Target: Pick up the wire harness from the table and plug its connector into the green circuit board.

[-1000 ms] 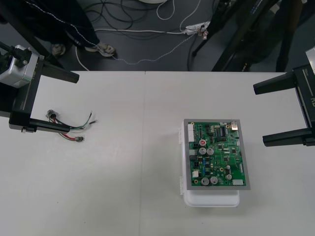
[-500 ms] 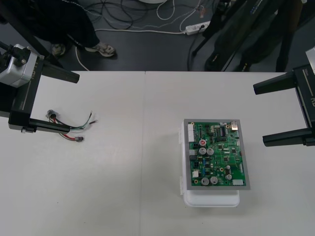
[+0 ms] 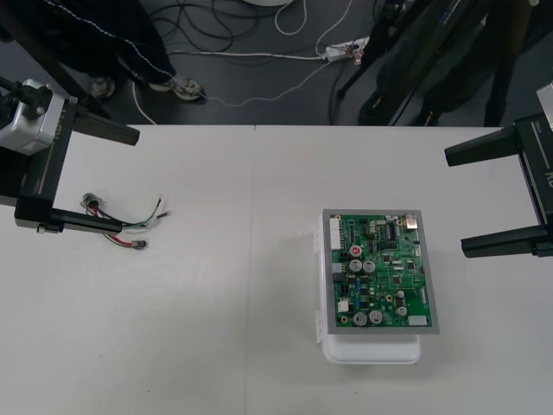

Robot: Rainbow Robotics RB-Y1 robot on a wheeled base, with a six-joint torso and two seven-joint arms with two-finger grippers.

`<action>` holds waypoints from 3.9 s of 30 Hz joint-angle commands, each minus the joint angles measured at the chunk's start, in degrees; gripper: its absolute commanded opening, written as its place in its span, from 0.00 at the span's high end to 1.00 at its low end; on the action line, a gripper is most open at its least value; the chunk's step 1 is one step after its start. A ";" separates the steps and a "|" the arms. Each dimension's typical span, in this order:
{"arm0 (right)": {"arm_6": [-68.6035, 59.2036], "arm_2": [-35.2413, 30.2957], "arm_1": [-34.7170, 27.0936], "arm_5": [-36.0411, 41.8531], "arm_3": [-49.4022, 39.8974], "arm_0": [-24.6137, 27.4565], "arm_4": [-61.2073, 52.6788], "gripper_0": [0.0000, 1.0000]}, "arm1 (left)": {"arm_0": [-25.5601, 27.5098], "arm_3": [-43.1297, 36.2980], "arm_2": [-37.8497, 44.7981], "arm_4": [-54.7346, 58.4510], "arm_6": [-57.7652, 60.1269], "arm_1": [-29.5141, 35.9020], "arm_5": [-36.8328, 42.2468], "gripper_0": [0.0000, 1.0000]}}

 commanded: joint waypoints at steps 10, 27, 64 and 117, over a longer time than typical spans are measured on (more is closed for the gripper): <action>-3.24 -1.58 -1.84 -0.21 -0.78 -0.58 0.14 0.00 | -1.61 0.15 -0.20 0.14 -4.72 -0.57 -0.73 0.00; -3.24 -1.58 -1.84 -0.21 -0.78 -0.58 0.14 0.00 | -0.82 0.15 -0.20 -1.35 -5.60 -0.48 -0.82 0.00; -3.24 -1.58 -1.84 -0.21 -0.78 -0.58 0.14 0.00 | 0.24 5.77 -0.55 -15.68 -8.94 2.86 -3.02 0.00; -3.24 -1.58 -1.84 -0.21 -0.78 -0.58 0.14 0.00 | -26.57 35.83 -39.22 -27.54 -44.45 2.86 10.17 0.00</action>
